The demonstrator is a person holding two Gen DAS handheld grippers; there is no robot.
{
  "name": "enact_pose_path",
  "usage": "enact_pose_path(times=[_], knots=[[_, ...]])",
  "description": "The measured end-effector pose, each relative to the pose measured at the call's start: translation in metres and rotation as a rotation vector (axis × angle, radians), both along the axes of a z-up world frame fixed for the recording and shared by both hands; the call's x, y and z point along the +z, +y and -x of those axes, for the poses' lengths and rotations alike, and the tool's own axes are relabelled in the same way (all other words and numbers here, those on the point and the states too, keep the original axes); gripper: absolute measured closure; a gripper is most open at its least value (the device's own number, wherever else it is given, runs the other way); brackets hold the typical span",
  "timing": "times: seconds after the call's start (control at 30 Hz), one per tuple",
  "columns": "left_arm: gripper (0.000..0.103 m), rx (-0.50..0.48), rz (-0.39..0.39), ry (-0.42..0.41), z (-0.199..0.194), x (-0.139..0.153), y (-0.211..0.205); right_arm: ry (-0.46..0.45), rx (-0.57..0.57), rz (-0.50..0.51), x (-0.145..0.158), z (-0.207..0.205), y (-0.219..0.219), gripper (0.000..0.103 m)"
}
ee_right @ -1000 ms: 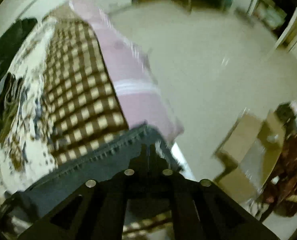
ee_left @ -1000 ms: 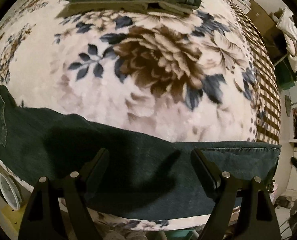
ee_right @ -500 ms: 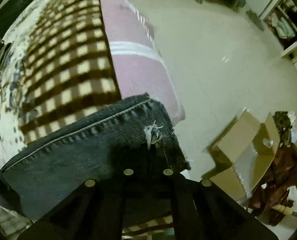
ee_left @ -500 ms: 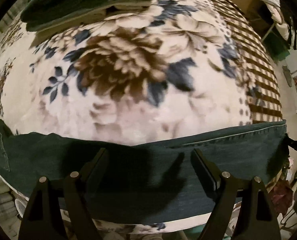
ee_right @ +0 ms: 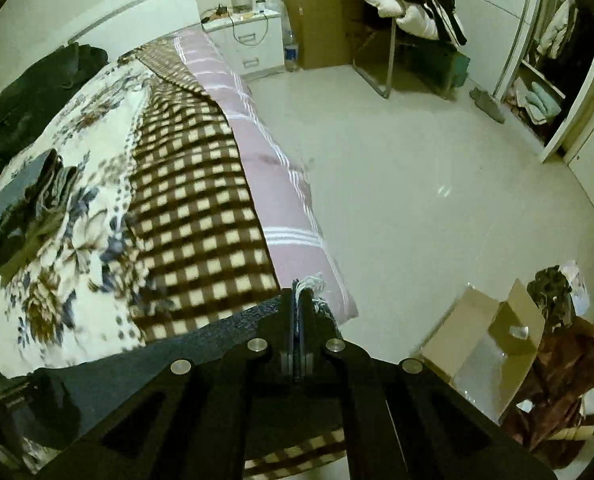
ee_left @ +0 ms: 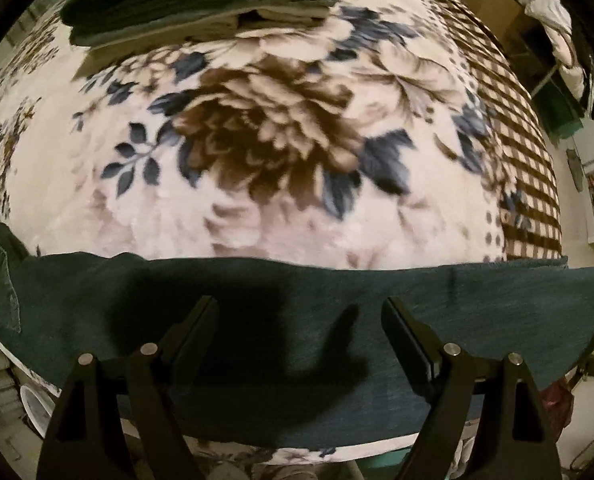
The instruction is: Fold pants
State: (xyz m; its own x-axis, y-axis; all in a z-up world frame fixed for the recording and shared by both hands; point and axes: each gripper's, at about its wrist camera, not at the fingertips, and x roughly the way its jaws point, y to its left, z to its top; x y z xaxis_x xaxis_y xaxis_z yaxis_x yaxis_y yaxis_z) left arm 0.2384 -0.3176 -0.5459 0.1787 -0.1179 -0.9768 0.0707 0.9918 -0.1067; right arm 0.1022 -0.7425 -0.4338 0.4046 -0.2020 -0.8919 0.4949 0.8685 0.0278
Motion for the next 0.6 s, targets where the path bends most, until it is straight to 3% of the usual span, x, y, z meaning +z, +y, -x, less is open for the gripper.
enact_pose_path(times=[0.13,0.17,0.23,0.27,0.3,0.33,0.37,0.4,0.5,0.6], knots=[[0.02,0.017,0.0,0.006,-0.003,-0.005,0.005,0.053,-0.049,-0.025,-0.031,-0.019,-0.017,0.102],[0.02,0.02,0.003,0.006,-0.002,-0.005,0.008,0.076,-0.053,-0.025,-0.046,-0.025,-0.02,0.101],[0.02,0.026,0.007,-0.001,-0.001,-0.004,0.011,0.191,-0.101,-0.117,-0.095,-0.035,-0.039,0.101],[0.02,0.029,0.013,-0.004,0.001,-0.003,0.015,0.22,-0.127,-0.149,-0.11,-0.036,-0.045,0.093],[0.02,0.033,0.021,-0.006,0.003,-0.001,0.02,0.26,-0.172,-0.183,-0.126,-0.035,-0.053,0.076],[0.02,0.043,0.026,-0.01,0.006,0.001,0.026,0.272,-0.204,-0.212,-0.132,-0.031,-0.056,0.065],[0.02,0.053,0.031,-0.012,0.009,0.003,0.032,0.255,-0.229,-0.246,-0.133,-0.027,-0.056,0.046],[0.02,0.071,0.043,-0.009,0.014,0.006,0.043,0.227,-0.23,-0.268,-0.127,-0.022,-0.048,0.035],[0.02,0.143,0.069,0.006,0.028,0.011,0.081,0.21,-0.138,-0.26,-0.105,-0.019,-0.002,0.033],[0.02,0.26,0.074,0.017,0.043,0.017,0.145,0.219,-0.041,-0.336,-0.089,-0.02,0.071,0.033]])
